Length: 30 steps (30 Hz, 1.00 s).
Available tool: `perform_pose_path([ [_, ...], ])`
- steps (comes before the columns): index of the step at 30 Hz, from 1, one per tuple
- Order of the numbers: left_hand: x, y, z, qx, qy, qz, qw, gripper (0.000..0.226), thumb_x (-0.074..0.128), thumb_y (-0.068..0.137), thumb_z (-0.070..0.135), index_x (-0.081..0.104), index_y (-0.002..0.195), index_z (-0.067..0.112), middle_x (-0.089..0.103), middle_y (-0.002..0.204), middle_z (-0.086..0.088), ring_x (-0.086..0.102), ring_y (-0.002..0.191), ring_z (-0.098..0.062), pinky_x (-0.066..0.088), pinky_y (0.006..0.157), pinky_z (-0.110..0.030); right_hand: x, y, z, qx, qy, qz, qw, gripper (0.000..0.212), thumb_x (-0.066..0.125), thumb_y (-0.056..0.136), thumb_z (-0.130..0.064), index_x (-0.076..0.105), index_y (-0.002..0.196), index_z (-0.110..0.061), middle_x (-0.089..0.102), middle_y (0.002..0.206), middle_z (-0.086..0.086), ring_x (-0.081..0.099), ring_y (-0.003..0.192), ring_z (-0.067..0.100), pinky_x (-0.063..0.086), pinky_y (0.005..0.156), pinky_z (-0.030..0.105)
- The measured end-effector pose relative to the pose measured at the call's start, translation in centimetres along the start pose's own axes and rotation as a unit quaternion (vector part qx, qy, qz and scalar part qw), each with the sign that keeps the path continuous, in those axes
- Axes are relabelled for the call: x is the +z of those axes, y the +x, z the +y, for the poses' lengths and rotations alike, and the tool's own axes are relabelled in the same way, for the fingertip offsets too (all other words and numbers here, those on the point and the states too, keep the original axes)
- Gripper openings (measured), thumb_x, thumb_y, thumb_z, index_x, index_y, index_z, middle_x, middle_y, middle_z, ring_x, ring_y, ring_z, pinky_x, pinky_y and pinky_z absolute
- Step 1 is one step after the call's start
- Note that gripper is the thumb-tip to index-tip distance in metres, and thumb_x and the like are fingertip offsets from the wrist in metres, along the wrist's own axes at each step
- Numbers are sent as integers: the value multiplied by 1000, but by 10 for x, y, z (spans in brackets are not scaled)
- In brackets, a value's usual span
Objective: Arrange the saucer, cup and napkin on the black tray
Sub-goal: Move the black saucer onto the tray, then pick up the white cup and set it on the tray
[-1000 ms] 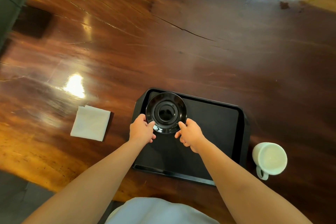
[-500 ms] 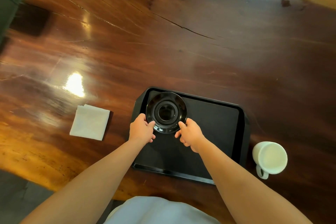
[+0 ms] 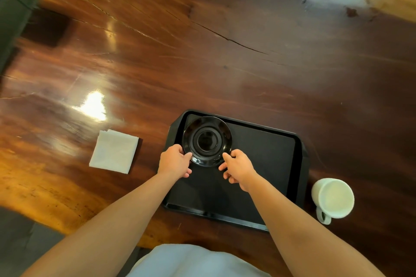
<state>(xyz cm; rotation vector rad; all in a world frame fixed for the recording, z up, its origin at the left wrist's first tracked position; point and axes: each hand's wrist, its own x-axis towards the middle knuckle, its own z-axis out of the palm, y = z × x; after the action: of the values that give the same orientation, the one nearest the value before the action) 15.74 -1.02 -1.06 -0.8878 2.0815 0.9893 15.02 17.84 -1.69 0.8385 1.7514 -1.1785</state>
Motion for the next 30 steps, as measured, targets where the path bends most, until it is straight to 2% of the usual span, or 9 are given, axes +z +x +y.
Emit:
perform_pose_path([
  [6, -9, -8, -6, -4, -34, 30, 999, 13, 60, 99, 21, 66, 94, 10, 74, 85, -10, 72, 58, -19, 65, 60, -35, -6, -14, 1, -38, 31, 92, 995, 8, 47, 104, -20, 52, 106, -15, 68, 86, 10, 57, 53, 14, 46, 43, 24],
  [11, -22, -21, -11, 21, -23, 57, 998, 12, 58, 99, 22, 64, 91, 14, 72, 85, -9, 72, 64, -20, 65, 66, -39, -9, -33, -2, -72, 21, 132, 988, 9, 46, 103, -16, 54, 104, -12, 66, 83, 9, 53, 55, 15, 42, 42, 24],
  [14, -29, -31, -15, 50, 20, 73, 996, 14, 56, 98, 23, 61, 86, 20, 71, 85, -6, 71, 75, -24, 64, 71, -42, -7, -44, -5, -89, -1, 123, 988, 13, 46, 103, -17, 57, 103, -10, 65, 79, 8, 51, 54, 15, 39, 41, 24],
  [18, -36, -46, -26, 79, 60, 80, 992, 12, 53, 100, 25, 62, 95, 19, 69, 91, -4, 65, 84, -20, 53, 70, -30, 0, -58, -7, -113, -50, 113, 986, 15, 46, 104, -20, 58, 101, -11, 65, 76, 7, 51, 53, 15, 40, 40, 24],
  [21, -42, -55, -39, 93, 61, 103, 988, 10, 53, 101, 28, 61, 97, 23, 68, 93, 0, 65, 84, -17, 59, 77, -30, 10, -67, -12, -129, -90, 92, 983, 17, 44, 104, -18, 58, 101, -9, 65, 77, 8, 49, 55, 16, 38, 39, 23],
  [24, -52, -61, -55, 85, 45, 123, 988, 9, 54, 101, 30, 60, 97, 24, 67, 95, 1, 65, 85, -16, 61, 82, -32, 26, -73, -19, -147, -133, 67, 978, 17, 43, 102, -16, 56, 100, -5, 62, 77, 9, 47, 55, 16, 36, 39, 24],
  [27, -65, -66, -74, 62, 20, 148, 987, 8, 55, 101, 29, 60, 98, 24, 68, 98, 0, 67, 86, -17, 62, 85, -33, 50, -74, -28, -168, -166, 47, 971, 17, 45, 102, -17, 58, 100, -7, 63, 78, 10, 51, 58, 19, 42, 45, 29],
  [30, -78, -70, -95, 19, 3, 170, 985, 11, 53, 101, 31, 61, 106, 24, 67, 104, 1, 67, 93, -18, 61, 87, -32, 76, -76, -38, -177, -183, 19, 967, 17, 45, 103, -19, 57, 99, -7, 61, 75, 9, 47, 50, 16, 35, 39, 25],
])
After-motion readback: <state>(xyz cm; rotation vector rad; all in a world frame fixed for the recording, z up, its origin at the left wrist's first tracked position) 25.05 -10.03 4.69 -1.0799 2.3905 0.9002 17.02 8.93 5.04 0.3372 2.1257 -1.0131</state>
